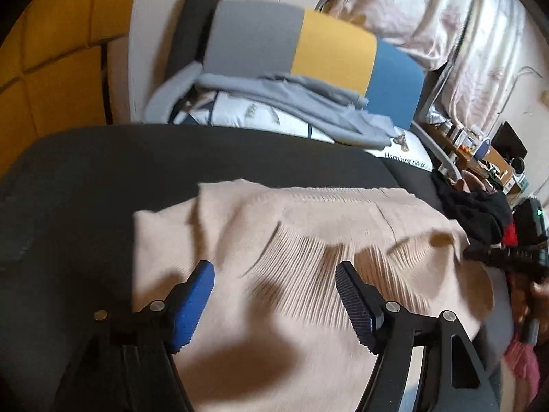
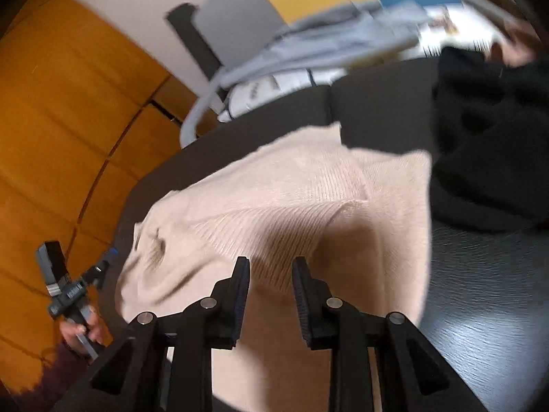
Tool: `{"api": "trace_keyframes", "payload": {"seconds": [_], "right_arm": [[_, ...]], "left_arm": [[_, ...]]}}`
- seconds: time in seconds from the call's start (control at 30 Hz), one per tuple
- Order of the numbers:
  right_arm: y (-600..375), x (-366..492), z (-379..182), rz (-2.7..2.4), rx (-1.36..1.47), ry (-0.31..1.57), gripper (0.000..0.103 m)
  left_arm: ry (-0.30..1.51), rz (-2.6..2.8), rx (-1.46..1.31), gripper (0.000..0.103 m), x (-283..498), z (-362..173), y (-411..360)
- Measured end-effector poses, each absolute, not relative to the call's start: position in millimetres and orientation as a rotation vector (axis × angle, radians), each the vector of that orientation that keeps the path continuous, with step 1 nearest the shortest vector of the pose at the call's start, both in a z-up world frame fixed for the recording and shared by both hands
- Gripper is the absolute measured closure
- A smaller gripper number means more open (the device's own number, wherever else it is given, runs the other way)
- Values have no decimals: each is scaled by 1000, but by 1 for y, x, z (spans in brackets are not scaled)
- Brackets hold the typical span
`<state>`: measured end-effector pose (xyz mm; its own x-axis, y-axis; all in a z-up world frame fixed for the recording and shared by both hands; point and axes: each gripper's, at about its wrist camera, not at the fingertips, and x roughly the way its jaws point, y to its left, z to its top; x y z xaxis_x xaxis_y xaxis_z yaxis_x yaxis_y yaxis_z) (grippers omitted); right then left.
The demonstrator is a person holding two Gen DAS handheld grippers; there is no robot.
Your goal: Fold clothes
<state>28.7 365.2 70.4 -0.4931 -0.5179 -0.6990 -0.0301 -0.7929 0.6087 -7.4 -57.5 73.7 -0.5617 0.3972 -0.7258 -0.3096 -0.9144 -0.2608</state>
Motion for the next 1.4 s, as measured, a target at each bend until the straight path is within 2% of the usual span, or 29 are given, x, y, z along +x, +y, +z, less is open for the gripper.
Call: {"api": "trace_keyframes", "payload": {"seconds": [0.1,0.13,0.2,0.23,0.27,0.3,0.33,0.37,0.47,0.53,0.57,0.63,0.67,0.7,0.77,0.8,0.83,0.87,0.9,0.93,1.07,1.1,1.13,1.17,1.2,1.23,1.27,1.4], "right_arm": [[360,24,57,-2240,1429,-902,76],[361,22,57,-2219,1419,-923,78],[364,18,58,-2176,1400,-973,97],[366,16,58,-2144,1385,-1009,97],[368,14,59,-2107,1365,-1047,99],[370,12,61,-2083,1340,-1078,100],[373,11,63,-2072,1313,-1105,100],[378,10,67,-2068,1262,-1151,100],[395,4,70,-2081,1155,-1298,101],[397,2,72,-2131,1152,-1274,101],[395,3,76,-2166,1159,-1224,99],[383,10,86,-2281,1224,-1043,89],[377,15,90,-2337,1261,-946,76],[371,21,94,-2393,1299,-835,75],[363,32,96,-2455,1364,-685,75],[363,37,93,-2459,1395,-655,75],[366,42,88,-2442,1415,-670,75],[369,46,81,-2410,1427,-720,75],[370,45,73,-2370,1443,-792,75],[371,44,64,-2335,1465,-859,75],[363,39,48,-2293,1445,-954,72],[364,38,48,-2275,1410,-989,77],[367,37,47,-2228,1359,-1048,85],[372,36,46,-2163,1315,-1127,95],[376,35,46,-2127,1294,-1174,97],[379,33,47,-2127,1286,-1183,98],[381,32,48,-2136,1280,-1181,98],[395,27,63,-2141,1187,-1239,98]], "left_arm": [[-120,2490,-1304,29,-35,59,-42],[-121,2484,-1330,29,-42,53,-39],[-135,2442,-1350,29,-46,44,-36],[-126,2429,-1344,32,-45,42,-34],[-113,2420,-1335,39,-43,39,-33],[-80,2432,-1305,68,-40,41,-32],[-67,2445,-1302,90,-38,43,-34],[-68,2455,-1296,91,-38,44,-37],[-291,2452,-1234,93,-44,53,-67],[-323,2495,-1220,99,-48,59,-79],[-328,2510,-1215,99,-49,62,-83],[-304,2550,-1205,99,-48,66,-88],[-301,2552,-1204,99,-47,66,-90],[-307,2544,-1205,99,-46,66,-91],[-343,2519,-1200,87,-44,64,-92],[-374,2489,-1190,63,-42,61,-90],[-398,2470,-1171,30,-39,61,-88],[-398,2463,-1143,18,-36,61,-84],[-399,2456,-1116,11,-33,62,-80],[-390,2451,-1094,10,-31,62,-75],[-122,2453,-1197,12,-34,49,-39],[-45,2447,-1215,25,-32,44,-31],[32,2439,-1232,50,-30,39,-23],[105,2433,-1245,60,-27,35,-15],[148,2442,-1234,72,-23,34,-13],[141,2437,-1217,88,-20,36,-14],[127,2431,-1202,92,-18,39,-15],[-58,2439,-1124,93,-21,66,-40]]}}
